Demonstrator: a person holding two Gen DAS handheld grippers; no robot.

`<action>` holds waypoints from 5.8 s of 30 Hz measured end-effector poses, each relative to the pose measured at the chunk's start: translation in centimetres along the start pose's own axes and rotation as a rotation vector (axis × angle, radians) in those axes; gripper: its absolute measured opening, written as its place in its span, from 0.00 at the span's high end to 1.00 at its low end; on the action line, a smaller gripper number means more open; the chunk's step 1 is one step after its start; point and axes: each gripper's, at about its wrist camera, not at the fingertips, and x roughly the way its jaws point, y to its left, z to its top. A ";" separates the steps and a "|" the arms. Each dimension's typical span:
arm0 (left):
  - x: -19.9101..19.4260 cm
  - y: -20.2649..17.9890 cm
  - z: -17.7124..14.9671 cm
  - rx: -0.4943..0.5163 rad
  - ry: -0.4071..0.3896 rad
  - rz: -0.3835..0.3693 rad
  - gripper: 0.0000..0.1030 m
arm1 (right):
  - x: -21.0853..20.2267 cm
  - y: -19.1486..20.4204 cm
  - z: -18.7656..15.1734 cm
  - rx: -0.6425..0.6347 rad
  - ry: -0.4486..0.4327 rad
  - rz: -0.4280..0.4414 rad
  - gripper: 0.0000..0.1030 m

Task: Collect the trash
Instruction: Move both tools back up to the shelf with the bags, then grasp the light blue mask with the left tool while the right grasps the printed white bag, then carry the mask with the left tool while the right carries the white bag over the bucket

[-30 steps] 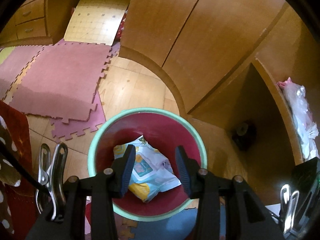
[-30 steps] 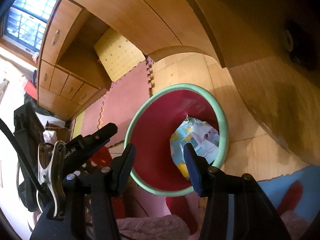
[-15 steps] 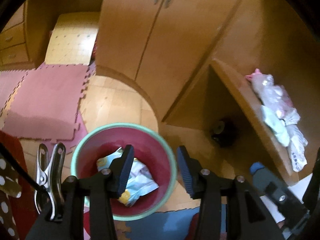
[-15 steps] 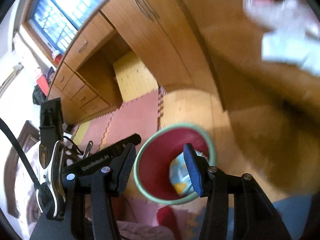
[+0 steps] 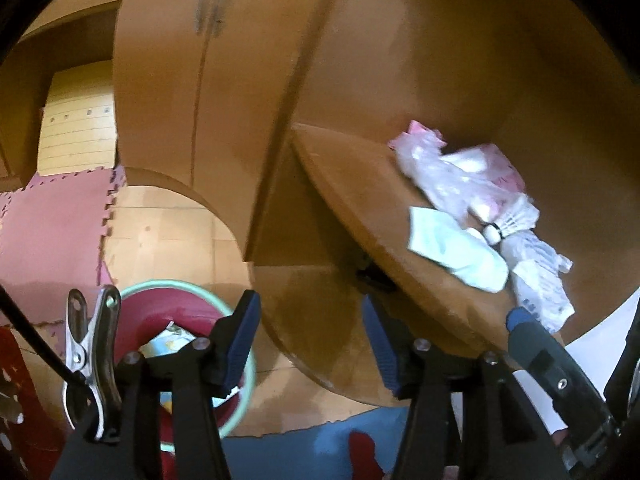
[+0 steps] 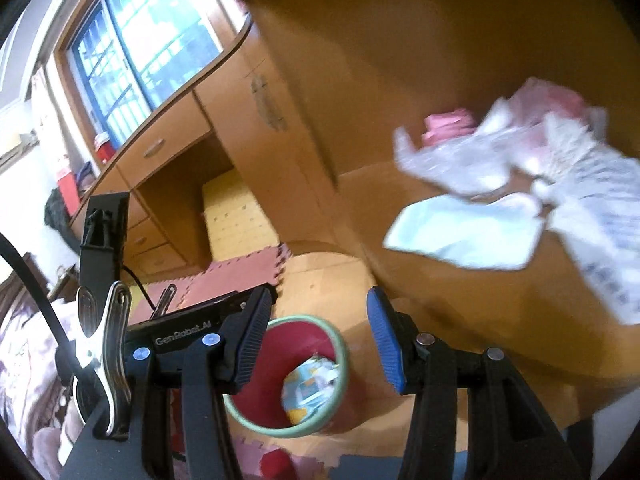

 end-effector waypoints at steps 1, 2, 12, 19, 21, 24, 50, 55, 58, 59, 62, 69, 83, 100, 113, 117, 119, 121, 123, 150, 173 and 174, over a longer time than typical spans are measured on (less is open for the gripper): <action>0.2 -0.9 0.2 0.008 0.006 -0.005 0.45 | -0.5 -0.5 0.1 0.006 -0.010 -0.011 0.50; 0.4 -1.8 0.3 0.016 0.013 -0.010 0.44 | -1.2 -1.4 0.3 0.025 -0.022 -0.015 0.50; 2.8 -10.7 2.3 0.103 0.037 -0.045 0.18 | -7.3 -7.5 0.8 0.102 -0.123 -0.104 0.50; 6.6 -15.4 2.8 0.199 0.064 0.016 0.16 | -10.4 -11.3 0.7 0.149 -0.168 -0.197 0.41; 7.4 -15.7 2.9 0.212 0.057 0.038 0.16 | -10.9 -12.3 0.7 0.152 -0.178 -0.227 0.39; 8.5 -15.7 2.9 0.216 0.056 0.058 0.16 | -11.4 -13.7 0.4 0.157 -0.182 -0.281 0.34; 7.5 -12.6 2.1 0.158 -0.044 -0.057 0.79 | -9.3 -15.9 1.6 0.171 -0.230 -0.360 0.30; 5.7 -12.2 1.9 0.175 -0.060 -0.076 0.79 | -8.6 -16.6 1.7 0.194 -0.216 -0.332 0.24; 5.0 -12.1 1.6 0.190 -0.051 -0.086 0.79 | -7.5 -16.9 1.7 0.200 -0.186 -0.343 0.24; 4.9 -12.1 1.4 0.195 -0.047 -0.087 0.79 | -7.2 -17.0 1.7 0.200 -0.178 -0.347 0.24; 5.0 -12.2 0.9 0.209 -0.031 -0.095 0.79 | -5.9 -17.0 1.8 0.184 -0.128 -0.371 0.24; 5.3 -12.5 -0.2 0.229 -0.027 -0.090 0.79 | -4.1 -17.1 1.2 0.174 -0.053 -0.439 0.68; 2.0 -10.8 0.4 0.147 -0.090 -0.114 0.79 | -8.6 -15.8 1.9 0.208 -0.268 -0.365 0.97; -2.2 -4.5 -0.8 0.054 -0.134 -0.031 0.79 | -10.6 -10.6 2.5 0.093 -0.407 -0.216 0.97; -4.1 0.7 -2.0 -0.004 -0.149 0.046 0.79 | -8.1 -5.0 2.0 -0.019 -0.378 -0.099 0.97; -3.6 2.0 -2.4 -0.024 -0.129 0.065 0.79 | -7.2 -3.4 1.7 -0.054 -0.355 -0.074 0.97; -3.3 2.8 -2.8 -0.036 -0.118 0.074 0.79 | -6.6 -2.8 1.6 -0.070 -0.344 -0.062 0.97; -2.8 3.5 -3.0 -0.049 -0.108 0.082 0.79 | -6.2 -2.3 1.5 -0.081 -0.336 -0.055 0.97; -2.4 4.3 -3.2 -0.063 -0.098 0.091 0.79 | -5.9 -1.8 1.3 -0.095 -0.327 -0.053 0.97; 3.1 12.9 -7.3 -0.122 0.038 0.226 0.79 | 2.2 4.2 -0.2 -0.208 -0.169 0.017 0.97; 8.7 17.8 -11.2 -0.228 0.212 0.336 0.79 | 8.9 6.7 -3.7 -0.274 0.012 0.004 0.97; 8.8 17.9 -11.1 -0.232 0.214 0.335 0.79 | 9.1 6.7 -3.6 -0.271 0.016 0.006 0.97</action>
